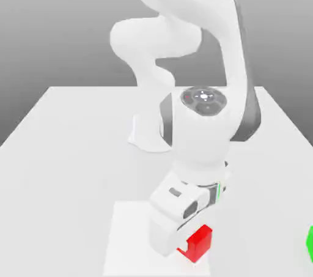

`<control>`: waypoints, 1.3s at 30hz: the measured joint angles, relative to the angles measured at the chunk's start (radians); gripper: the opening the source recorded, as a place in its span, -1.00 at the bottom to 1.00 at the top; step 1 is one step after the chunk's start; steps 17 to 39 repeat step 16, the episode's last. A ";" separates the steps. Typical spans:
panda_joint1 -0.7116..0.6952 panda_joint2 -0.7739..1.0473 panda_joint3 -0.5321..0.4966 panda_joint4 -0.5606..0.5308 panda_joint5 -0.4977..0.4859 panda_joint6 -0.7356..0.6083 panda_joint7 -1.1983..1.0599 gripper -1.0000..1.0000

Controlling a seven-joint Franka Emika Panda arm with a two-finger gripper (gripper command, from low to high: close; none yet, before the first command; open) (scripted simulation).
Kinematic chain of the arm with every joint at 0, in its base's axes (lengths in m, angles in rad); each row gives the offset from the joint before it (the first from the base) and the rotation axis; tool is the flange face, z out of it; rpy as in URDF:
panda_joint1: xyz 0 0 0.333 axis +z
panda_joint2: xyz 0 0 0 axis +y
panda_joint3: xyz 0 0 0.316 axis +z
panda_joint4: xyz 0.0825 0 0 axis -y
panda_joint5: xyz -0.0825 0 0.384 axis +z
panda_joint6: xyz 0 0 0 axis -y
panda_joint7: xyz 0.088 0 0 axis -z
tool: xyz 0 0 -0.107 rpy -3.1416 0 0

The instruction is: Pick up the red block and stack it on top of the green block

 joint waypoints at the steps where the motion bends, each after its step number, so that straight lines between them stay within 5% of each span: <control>1: 0.016 -0.005 0.018 0.021 -0.011 -0.026 -0.020 -1.00; 9: 0.179 0.072 0.220 0.249 -0.106 -0.182 -0.243 -1.00; 12: 0.229 0.183 0.243 0.311 -0.157 -0.136 -0.274 -1.00; 13: 0.240 0.216 0.237 0.317 -0.165 -0.110 -0.272 1.00; 39: 0.240 0.216 0.237 0.317 -0.165 -0.110 -0.272 1.00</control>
